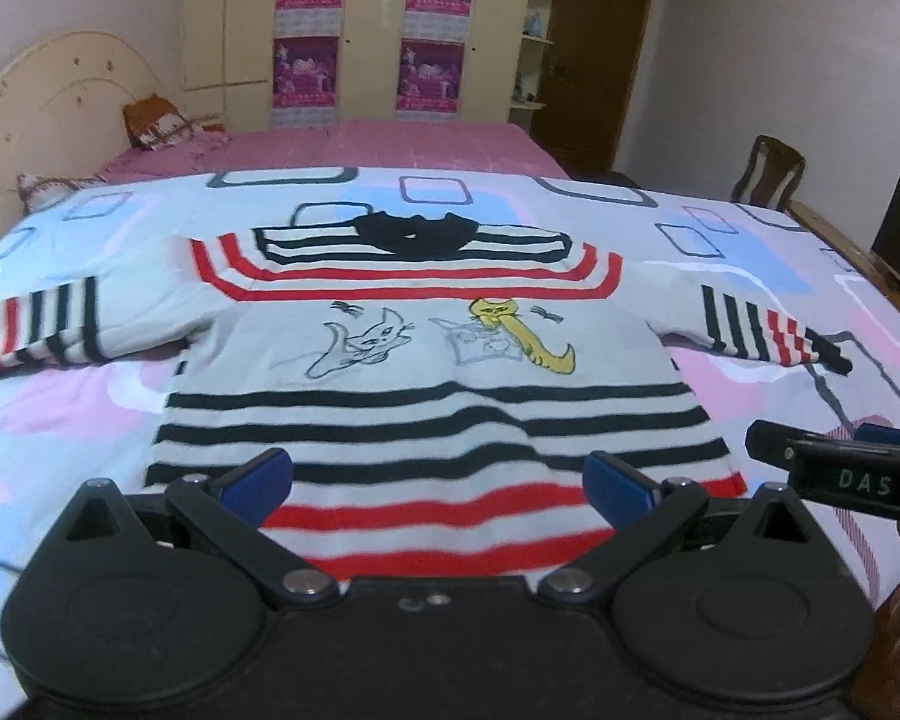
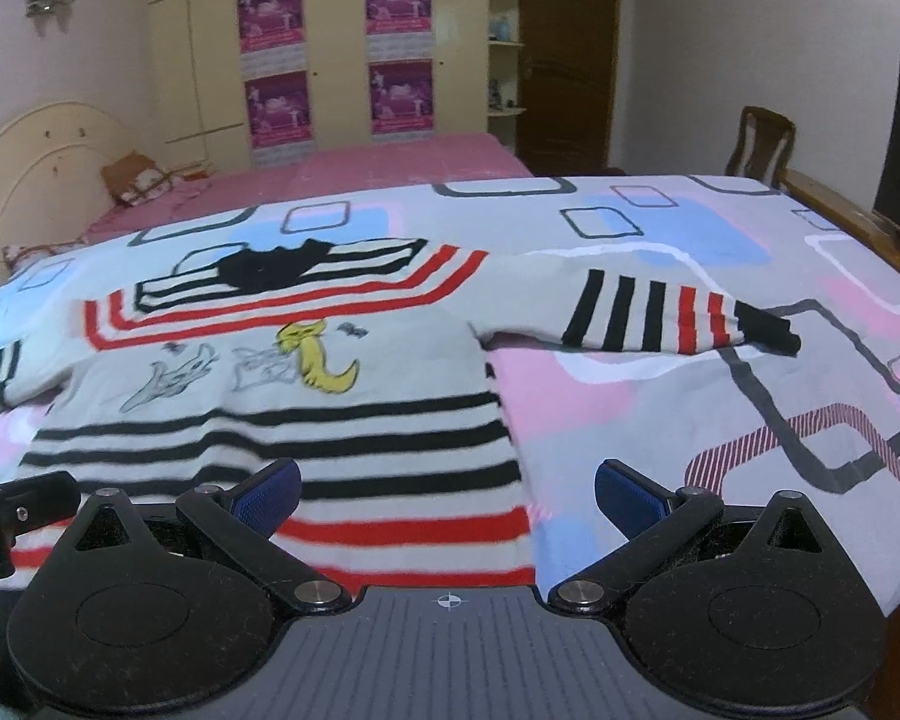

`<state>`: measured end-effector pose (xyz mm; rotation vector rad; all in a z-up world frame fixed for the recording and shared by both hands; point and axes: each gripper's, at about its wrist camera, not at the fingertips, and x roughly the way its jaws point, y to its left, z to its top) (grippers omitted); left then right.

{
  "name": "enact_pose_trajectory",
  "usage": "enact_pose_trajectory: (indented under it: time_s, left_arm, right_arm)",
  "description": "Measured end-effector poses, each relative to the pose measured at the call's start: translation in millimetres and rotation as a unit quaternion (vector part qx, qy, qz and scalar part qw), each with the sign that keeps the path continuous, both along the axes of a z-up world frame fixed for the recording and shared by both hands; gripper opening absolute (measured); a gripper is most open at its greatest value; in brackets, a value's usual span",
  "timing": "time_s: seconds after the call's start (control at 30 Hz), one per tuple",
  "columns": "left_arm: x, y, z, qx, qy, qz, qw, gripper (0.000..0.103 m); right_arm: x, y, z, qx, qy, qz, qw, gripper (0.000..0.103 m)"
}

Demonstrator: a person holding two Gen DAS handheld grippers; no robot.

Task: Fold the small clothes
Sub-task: 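Move the right gripper toward the black sleeve cuff while the left gripper approaches the sweater body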

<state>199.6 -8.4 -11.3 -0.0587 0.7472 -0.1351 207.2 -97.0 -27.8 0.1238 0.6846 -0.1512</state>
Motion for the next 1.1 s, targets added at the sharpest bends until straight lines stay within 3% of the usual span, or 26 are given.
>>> enact_pose_trajectory:
  time_s: [0.33,0.67,0.87,0.97,1.1]
  left_arm:
    - [52.8,-27.5,-15.6,-0.004,0.017,-0.031,0.9994,0.103]
    - [119.7,-85.3,-34.9,0.018,0.039,-0.018,0.9989,0.103]
    - [157.9,-124.5,-44.8,0.032,0.05,-0.018,0.9981,0.103]
    - [170.6,-140.5,-52.9,0.039,0.061,-0.023,0.9971,0.103]
    - [183.1,-157.0,-62.1,0.047,0.073,-0.029,0.9958,0.103]
  right_arm:
    - [35.2,-31.2,-9.9,0.001,0.014,-0.027,1.0,0.103]
    - [98.0,-115.3,-30.0,0.018,0.022,-0.033,0.999,0.103]
    - [134.1,-197.6,-51.1,0.082,0.021,-0.076,0.994,0.103]
    - [143.0,-246.4,-68.3,0.146,0.016,-0.11,0.983,0.103]
    - [140.2,-296.9,-82.2,0.186,-0.005,-0.174,0.967,0.102]
